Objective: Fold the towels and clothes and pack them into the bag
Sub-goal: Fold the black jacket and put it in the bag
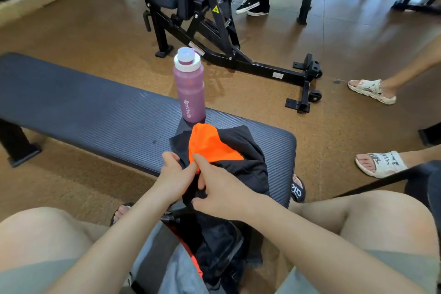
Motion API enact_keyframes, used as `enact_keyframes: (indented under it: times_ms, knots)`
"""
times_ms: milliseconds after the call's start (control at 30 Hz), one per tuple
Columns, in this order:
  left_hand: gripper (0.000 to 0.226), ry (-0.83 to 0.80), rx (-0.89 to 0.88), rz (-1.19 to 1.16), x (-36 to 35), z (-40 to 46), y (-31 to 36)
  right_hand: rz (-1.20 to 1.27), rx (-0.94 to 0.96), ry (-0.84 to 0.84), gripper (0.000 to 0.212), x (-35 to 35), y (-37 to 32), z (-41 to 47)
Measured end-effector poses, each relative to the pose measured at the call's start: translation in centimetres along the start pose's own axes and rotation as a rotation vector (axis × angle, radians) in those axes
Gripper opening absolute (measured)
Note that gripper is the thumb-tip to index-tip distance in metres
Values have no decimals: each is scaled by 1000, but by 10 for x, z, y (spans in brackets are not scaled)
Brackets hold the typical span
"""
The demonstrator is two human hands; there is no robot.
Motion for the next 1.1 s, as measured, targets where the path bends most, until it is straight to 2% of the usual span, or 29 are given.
enact_keyframes:
  times_ms: [67, 133, 200, 233, 333, 400, 467, 533, 600, 667, 700, 767, 800, 867, 933, 967, 1067, 1100]
  knots:
    - [55, 124, -163, 243, 12, 7, 7, 141, -63, 115, 67, 13, 14, -3]
    - [53, 270, -365, 317, 20, 6, 25, 191, -95, 410, 48, 41, 34, -11]
    - [58, 335, -528, 276, 20, 0, 49, 36, -108, 682, 41, 64, 52, -28]
    - [61, 337, -595, 274, 15, -2, 62, -53, -139, 750, 45, 68, 60, -36]
    - [63, 277, -684, 381, -9, 0, 98, -136, -322, 708, 70, 53, 85, -52]
    - [47, 221, -712, 548, -25, 6, 112, -129, -416, 622, 81, 36, 97, -60]
    - [23, 207, -751, 667, -30, 17, 118, -160, -447, 585, 80, 27, 105, -67]
    - [7, 227, -821, 638, -23, 21, 123, -163, -395, 615, 65, 30, 102, -68]
    - [8, 291, -869, 438, -5, 24, 128, -186, -243, 696, 42, 39, 87, -64]
    - [6, 389, -764, 217, 20, 31, 120, -222, -76, 698, 28, 42, 68, -58]
    - [6, 397, -684, 196, 26, 37, 110, -267, -2, 651, 28, 37, 60, -54]
    - [14, 345, -542, 363, 26, 48, 87, -411, 87, 510, 38, 19, 53, -49]
    - [20, 359, -526, 503, 27, 48, 78, -459, 97, 458, 43, 10, 54, -49]
    - [21, 471, -626, 723, 28, 33, 79, -458, 93, 443, 41, 5, 58, -52]
    - [20, 530, -770, 810, 22, 8, 89, -397, 104, 493, 33, 8, 56, -56]
    - [26, 466, -791, 773, 14, -1, 89, -352, 94, 525, 30, 12, 54, -58]
    - [36, 116, -679, 584, -19, -12, 75, -163, -19, 622, 28, 26, 57, -62]
    - [38, 85, -669, 545, -24, -10, 73, -103, -59, 635, 28, 29, 60, -63]
Point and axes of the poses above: each hand's wrist, its own z-axis towards the middle knuckle, its own x-axis out of the back of the hand, y = z × x, the point moved 8 cm from there along z, towards the middle knuckle, and after that the axes turned 6 degrees about y, right-handed, at the moved point
